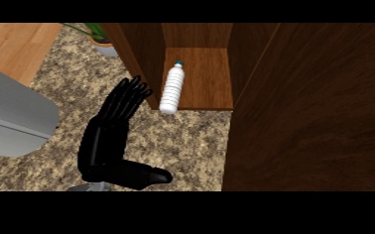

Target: Pick up the bottled water, place it into the cabinet and close the cabinet

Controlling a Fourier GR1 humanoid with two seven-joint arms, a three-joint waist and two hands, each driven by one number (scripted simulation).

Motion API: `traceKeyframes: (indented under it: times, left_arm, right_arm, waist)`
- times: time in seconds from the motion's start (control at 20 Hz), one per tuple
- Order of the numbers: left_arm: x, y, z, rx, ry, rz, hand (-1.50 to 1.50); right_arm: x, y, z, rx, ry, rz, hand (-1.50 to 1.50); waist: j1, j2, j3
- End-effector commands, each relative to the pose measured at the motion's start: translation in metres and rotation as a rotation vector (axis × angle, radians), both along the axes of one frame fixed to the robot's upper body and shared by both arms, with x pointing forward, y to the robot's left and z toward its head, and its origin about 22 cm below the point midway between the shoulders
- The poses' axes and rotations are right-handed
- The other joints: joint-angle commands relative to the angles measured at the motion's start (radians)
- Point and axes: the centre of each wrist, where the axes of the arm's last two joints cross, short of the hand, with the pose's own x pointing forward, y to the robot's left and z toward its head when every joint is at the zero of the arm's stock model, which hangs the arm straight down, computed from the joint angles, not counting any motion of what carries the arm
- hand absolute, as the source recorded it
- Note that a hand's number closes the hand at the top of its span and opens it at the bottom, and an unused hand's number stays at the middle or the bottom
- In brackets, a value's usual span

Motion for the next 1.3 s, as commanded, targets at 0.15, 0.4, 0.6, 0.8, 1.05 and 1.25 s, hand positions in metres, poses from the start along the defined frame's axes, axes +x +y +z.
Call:
traceKeyframes:
  times: [0.15,0.4,0.6,0.8,1.05,1.25]
  left_arm:
    - [-0.056,0.015,0.019,-0.025,-0.039,-0.036,-1.5]
    - [-0.091,0.039,0.026,-0.027,-0.057,0.04,-1.5]
    - [-0.103,0.079,0.039,-0.023,-0.065,0.083,-1.5]
    - [-0.11,0.105,0.041,-0.028,-0.08,0.1,-1.5]
    - [-0.132,0.116,0.038,-0.067,-0.064,0.093,-1.5]
    - [-0.142,0.133,0.035,-0.062,-0.041,0.083,-1.5]
  right_arm:
    - [-0.005,-0.008,0.012,-0.135,0.019,0.185,1.5]
    - [-0.011,0.008,0.024,-0.213,-0.01,0.36,1.5]
    - [-0.021,0.019,0.035,-0.214,-0.031,0.428,1.5]
    - [-0.014,0.042,0.037,-0.241,-0.091,0.451,1.5]
    - [-0.017,0.066,0.054,-0.263,-0.099,0.478,1.5]
    - [-0.012,0.087,0.05,-0.257,-0.093,0.489,1.5]
  waist:
    - [-0.002,0.003,0.0]
    - [0.007,0.001,-0.001]
    - [0.003,0.0,-0.001]
    - [0.008,0.002,-0.002]
    - [0.02,0.001,-0.003]
    - [0.027,0.0,-0.003]
